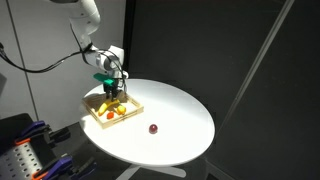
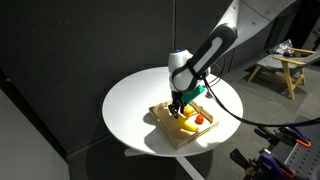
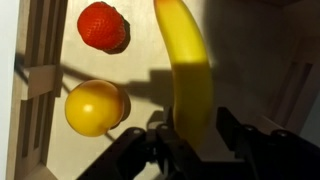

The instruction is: Put the banana on the tray

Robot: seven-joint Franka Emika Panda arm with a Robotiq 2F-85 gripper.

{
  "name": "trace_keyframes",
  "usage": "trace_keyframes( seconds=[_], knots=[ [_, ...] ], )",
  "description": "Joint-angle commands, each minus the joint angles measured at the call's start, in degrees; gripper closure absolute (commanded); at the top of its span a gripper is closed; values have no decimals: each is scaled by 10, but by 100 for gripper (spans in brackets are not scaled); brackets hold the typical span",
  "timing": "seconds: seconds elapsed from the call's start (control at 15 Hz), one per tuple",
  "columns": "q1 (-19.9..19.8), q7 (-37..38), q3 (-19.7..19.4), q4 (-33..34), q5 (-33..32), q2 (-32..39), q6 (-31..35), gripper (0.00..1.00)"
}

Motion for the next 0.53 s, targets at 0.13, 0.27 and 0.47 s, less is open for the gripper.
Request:
trace_keyframes(
  seconds=[0.13,0.27,0.47],
  knots=[
    [2,13,-4,14,-9,0,-19,3],
    [-2,8,0,0,-6,-11,-19,0],
    [-8,2,6,-17,0,-32,-26,0]
  ],
)
